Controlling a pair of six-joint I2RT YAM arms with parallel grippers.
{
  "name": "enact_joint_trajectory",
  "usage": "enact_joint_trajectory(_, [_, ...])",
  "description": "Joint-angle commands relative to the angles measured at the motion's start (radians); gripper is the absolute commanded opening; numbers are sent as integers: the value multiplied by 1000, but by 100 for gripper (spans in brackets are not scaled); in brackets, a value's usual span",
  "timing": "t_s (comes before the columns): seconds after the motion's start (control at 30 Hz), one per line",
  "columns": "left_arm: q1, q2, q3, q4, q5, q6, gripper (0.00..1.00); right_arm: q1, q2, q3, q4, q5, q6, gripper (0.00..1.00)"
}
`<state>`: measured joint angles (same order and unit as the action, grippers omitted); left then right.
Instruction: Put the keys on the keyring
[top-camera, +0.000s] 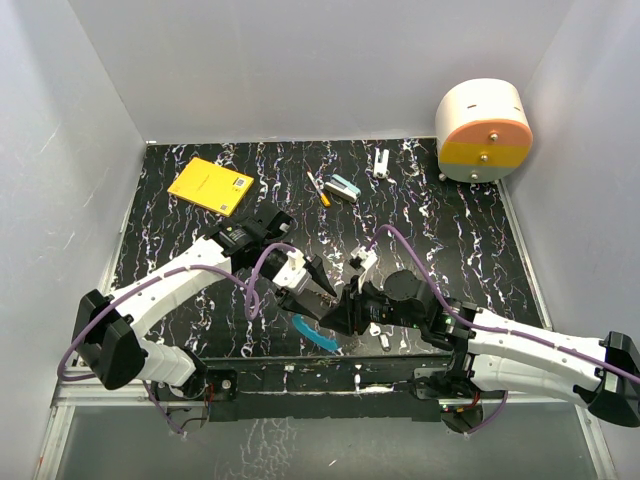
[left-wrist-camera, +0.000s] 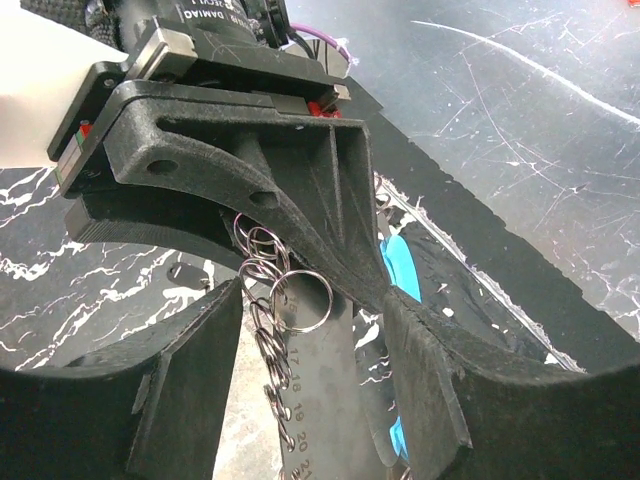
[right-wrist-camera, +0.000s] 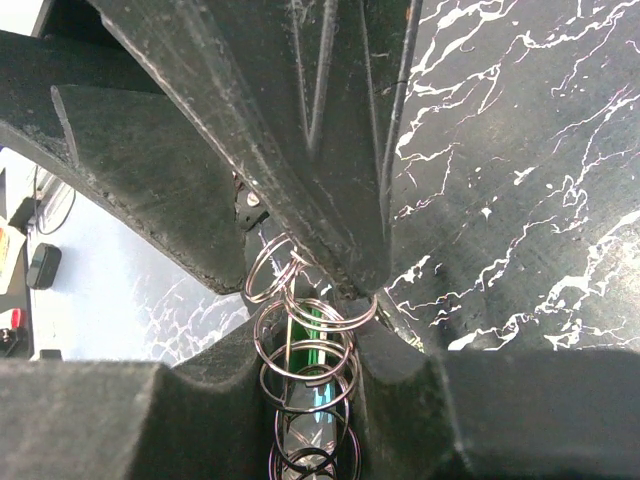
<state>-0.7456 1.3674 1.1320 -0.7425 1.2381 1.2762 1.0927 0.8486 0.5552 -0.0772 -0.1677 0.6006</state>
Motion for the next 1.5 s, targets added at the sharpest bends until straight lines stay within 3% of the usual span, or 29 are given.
enact_joint_trajectory(0.0, [-5, -4, 11, -8, 21, 27, 56, 0, -17, 66, 99, -18, -3, 8])
enact_joint_trajectory(0.17, [-3, -4, 7, 6, 10, 17, 54, 0, -27, 67, 93, -16, -1, 8])
enact_joint_trajectory(0.47, [-4, -10, -17, 41, -6, -9, 39, 1, -47, 63, 89, -18, 5, 8])
enact_joint_trajectory(1.0, [-5, -16, -9, 22, -15, 11, 27, 1, -39, 60, 97, -21, 4, 8])
enact_joint_trajectory(1.13, [-5, -17, -5, 12, -15, 20, 28, 1, -40, 60, 99, -17, 0, 8])
enact_joint_trajectory(1.2, [-5, -20, -4, 11, -15, 22, 38, 1, -41, 61, 97, -15, -2, 8])
enact_joint_trajectory(1.47, [-3, -29, 7, -8, -40, 34, 35, 1, -63, 57, 67, 19, -7, 8])
